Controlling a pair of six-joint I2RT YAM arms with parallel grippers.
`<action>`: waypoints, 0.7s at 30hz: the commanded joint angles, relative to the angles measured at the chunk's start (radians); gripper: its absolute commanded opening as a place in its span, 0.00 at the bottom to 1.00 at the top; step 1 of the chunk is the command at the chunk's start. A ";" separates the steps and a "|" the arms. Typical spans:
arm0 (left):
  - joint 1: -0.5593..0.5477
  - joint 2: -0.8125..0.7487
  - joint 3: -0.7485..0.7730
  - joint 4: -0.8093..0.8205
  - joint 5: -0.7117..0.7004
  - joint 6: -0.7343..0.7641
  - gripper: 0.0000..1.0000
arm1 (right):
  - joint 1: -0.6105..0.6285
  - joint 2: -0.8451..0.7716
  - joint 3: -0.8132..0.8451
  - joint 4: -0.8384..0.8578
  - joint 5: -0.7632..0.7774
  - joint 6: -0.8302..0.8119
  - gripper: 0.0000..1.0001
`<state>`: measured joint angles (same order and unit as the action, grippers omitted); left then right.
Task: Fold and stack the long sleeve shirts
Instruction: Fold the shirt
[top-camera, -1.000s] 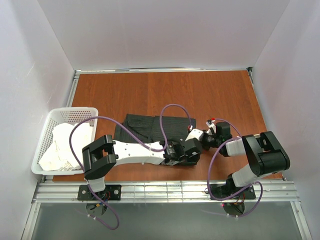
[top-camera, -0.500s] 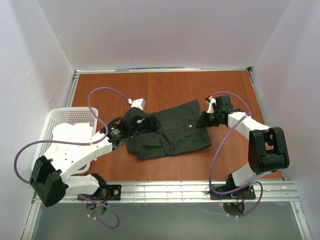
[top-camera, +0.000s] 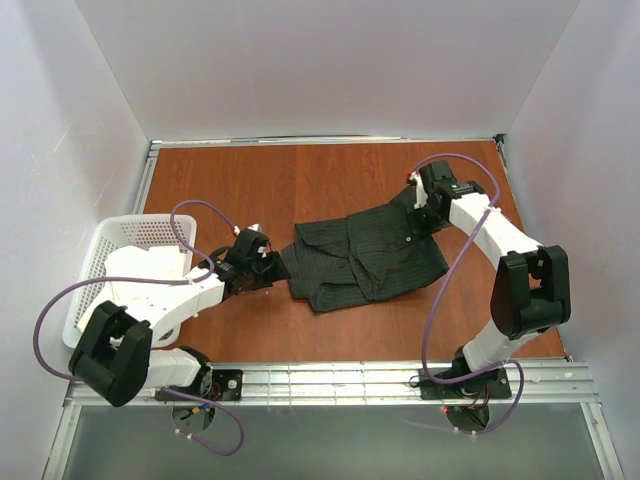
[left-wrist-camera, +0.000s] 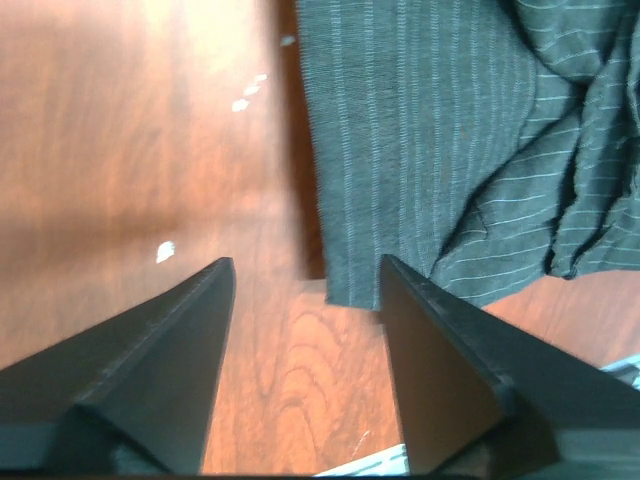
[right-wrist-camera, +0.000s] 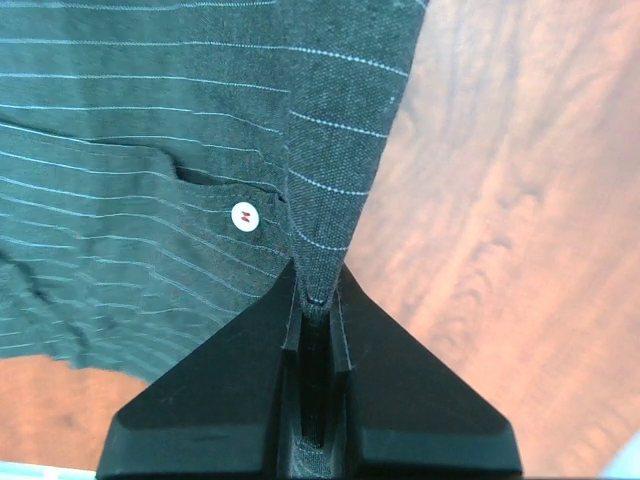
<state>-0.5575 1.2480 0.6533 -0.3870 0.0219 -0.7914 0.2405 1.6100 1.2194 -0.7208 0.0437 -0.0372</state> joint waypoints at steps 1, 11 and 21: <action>0.007 0.039 0.011 0.108 0.070 -0.026 0.53 | 0.071 0.014 0.069 -0.103 0.207 -0.030 0.01; 0.007 0.159 0.026 0.220 0.107 -0.069 0.34 | 0.192 0.059 0.146 -0.169 0.381 -0.012 0.01; 0.007 0.258 0.000 0.275 0.098 -0.089 0.06 | 0.339 0.122 0.233 -0.242 0.510 0.062 0.01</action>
<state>-0.5571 1.5089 0.6605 -0.1486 0.1234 -0.8749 0.5308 1.7115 1.3983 -0.9134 0.4648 -0.0254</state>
